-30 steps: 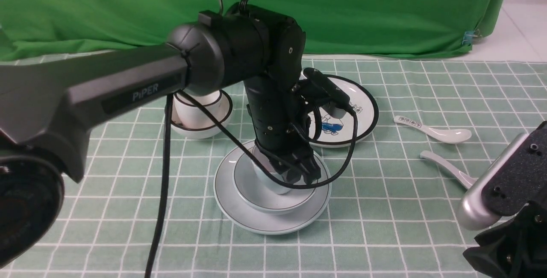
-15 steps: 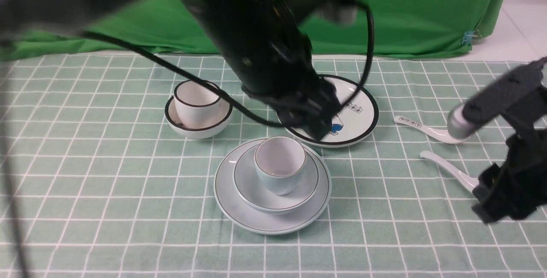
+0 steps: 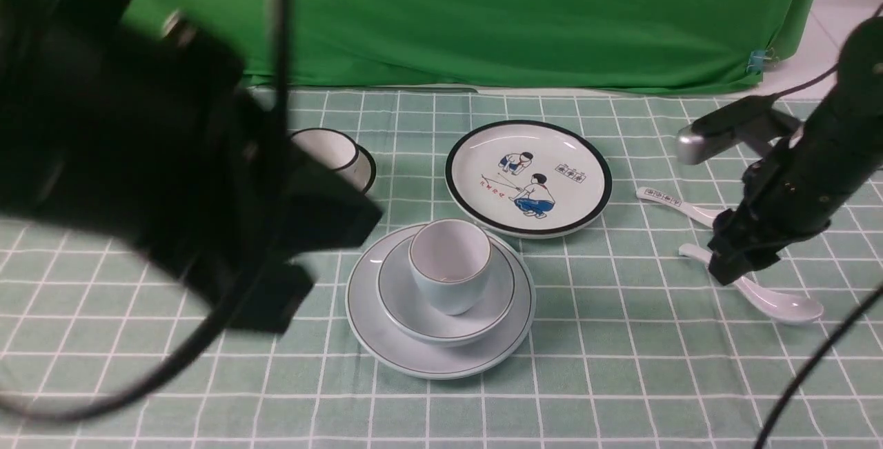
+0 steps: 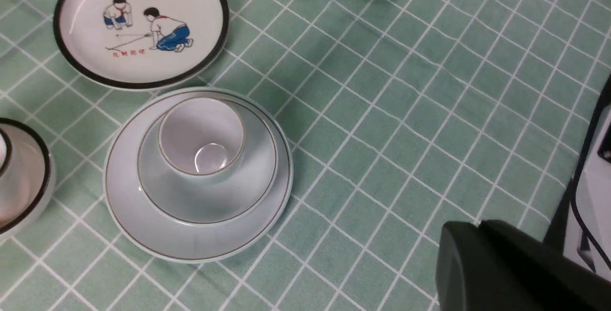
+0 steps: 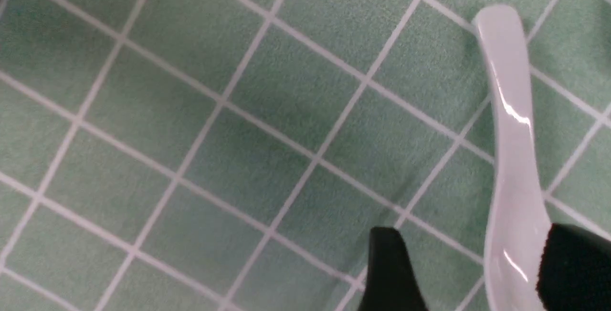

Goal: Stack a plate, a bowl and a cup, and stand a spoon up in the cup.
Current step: Use the right arm to grab a blue soup spoon

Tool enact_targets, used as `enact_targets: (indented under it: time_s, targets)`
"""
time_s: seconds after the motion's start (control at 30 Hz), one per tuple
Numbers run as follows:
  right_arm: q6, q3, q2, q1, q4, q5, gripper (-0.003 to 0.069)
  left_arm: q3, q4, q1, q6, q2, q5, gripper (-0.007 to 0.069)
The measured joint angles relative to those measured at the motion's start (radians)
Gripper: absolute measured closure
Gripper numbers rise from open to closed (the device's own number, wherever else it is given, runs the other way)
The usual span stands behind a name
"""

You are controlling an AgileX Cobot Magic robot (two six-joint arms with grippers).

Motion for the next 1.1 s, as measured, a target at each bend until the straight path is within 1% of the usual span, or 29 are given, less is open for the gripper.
enact_targets:
  time_s: [0.07,0.1,0.23,0.6,0.83,0.9,0.97,1.0,1.03,1.07,1.1]
  targets:
    - [-0.020,-0.056,0.085,0.000,-0.003,0.000,0.0211,0.185,0.000,0.000,0.000,-0.123,-0.172,0.0619]
    - [-0.021,-0.068,0.103,0.000,-0.006,0.000,0.0211,0.235,0.002,0.000,0.000,-0.156,-0.221,0.0617]
    - [-0.024,-0.104,0.145,0.000,-0.015,-0.002,0.0211,0.350,0.008,0.000,0.008,-0.237,-0.323,0.0616]
    - [-0.057,-0.115,0.199,0.000,-0.024,-0.099,0.0211,0.383,0.007,0.000,0.023,-0.269,-0.364,0.0615]
    - [-0.060,-0.120,0.234,0.000,-0.027,-0.104,0.0214,0.383,-0.011,0.000,0.024,-0.269,-0.367,0.0615]
    - [-0.062,-0.121,0.235,0.000,-0.026,-0.101,0.0230,0.383,-0.013,0.000,0.024,-0.269,-0.367,0.0615]
    - [-0.064,-0.124,0.236,0.000,-0.021,-0.089,0.0305,0.383,-0.018,0.000,0.024,-0.269,-0.366,0.0615]
    - [-0.065,-0.124,0.236,0.000,-0.020,-0.084,0.0367,0.383,-0.019,0.000,0.024,-0.269,-0.363,0.0615]
    - [-0.065,-0.124,0.236,0.000,-0.021,-0.080,0.0402,0.383,-0.019,0.000,0.024,-0.269,-0.362,0.0615]
    - [-0.065,-0.124,0.236,0.000,-0.025,-0.073,0.0475,0.383,-0.019,0.000,0.024,-0.269,-0.361,0.0615]
    - [-0.063,-0.125,0.236,0.000,-0.026,-0.062,0.0528,0.383,-0.019,0.000,0.024,-0.270,-0.358,0.0615]
